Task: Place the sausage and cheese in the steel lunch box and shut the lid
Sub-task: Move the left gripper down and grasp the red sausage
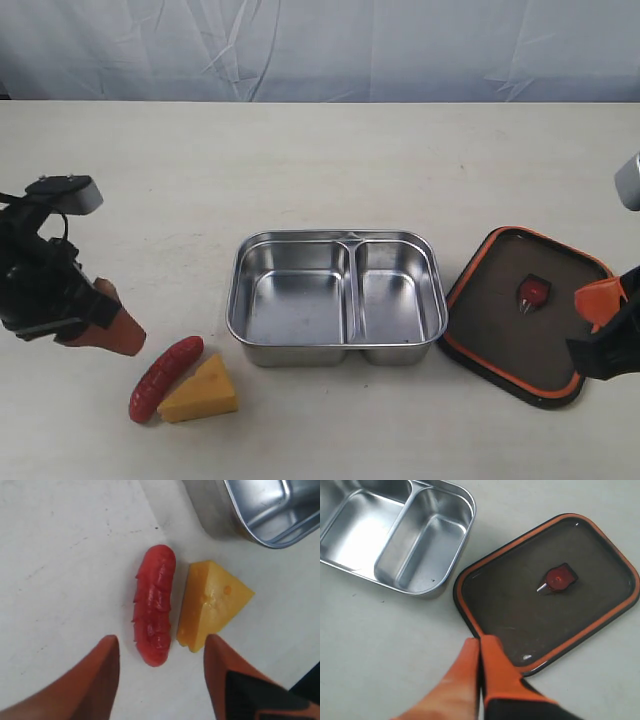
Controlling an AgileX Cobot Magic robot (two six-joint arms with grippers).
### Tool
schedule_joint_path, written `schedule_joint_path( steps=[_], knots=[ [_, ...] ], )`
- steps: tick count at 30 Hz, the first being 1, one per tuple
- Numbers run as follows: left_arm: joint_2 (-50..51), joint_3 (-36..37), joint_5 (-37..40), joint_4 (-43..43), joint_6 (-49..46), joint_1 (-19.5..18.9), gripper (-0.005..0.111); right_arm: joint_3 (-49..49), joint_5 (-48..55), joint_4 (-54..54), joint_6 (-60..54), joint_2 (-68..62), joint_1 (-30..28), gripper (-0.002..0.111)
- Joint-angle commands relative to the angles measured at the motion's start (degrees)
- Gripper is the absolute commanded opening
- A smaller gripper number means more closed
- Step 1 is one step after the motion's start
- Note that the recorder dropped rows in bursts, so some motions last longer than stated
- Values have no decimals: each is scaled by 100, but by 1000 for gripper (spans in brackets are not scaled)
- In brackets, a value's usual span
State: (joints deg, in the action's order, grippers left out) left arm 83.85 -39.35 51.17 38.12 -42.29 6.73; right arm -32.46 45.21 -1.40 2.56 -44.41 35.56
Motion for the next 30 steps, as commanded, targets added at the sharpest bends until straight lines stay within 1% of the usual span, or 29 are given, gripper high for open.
schedule_joint_path(
  steps=[1, 5, 10, 12, 14, 16, 21, 27, 30],
  knots=[
    [175, -32, -124, -50, -34, 455, 50, 12, -88, -38, 21, 28, -8, 0],
    [245, -32, -665, -215, 39, 871, 50, 12, -88, -38, 21, 28, -8, 0],
    [452, -32, -880, -428, 192, 1133, 50, 12, -88, -38, 21, 28, -8, 0],
    [565, -32, -1019, -643, 469, 1210, 50, 12, -88, -38, 21, 28, -8, 0],
    [686, -32, -1164, -913, 675, 1234, 50, 12, -88, -38, 21, 28, -8, 0],
    [776, -32, -1226, -977, 692, 1234, 50, 12, -88, -38, 21, 28, -8, 0],
    [1001, -32, -1270, -857, 692, 1294, 50, 12, -88, -38, 21, 28, -8, 0],
    [1260, -32, -1342, -840, 677, 1518, 50, 12, -88, -38, 21, 28, -8, 0],
    [1354, -32, -1426, -818, 677, 1517, 50, 12, -88, -38, 21, 28, -8, 0]
  ],
)
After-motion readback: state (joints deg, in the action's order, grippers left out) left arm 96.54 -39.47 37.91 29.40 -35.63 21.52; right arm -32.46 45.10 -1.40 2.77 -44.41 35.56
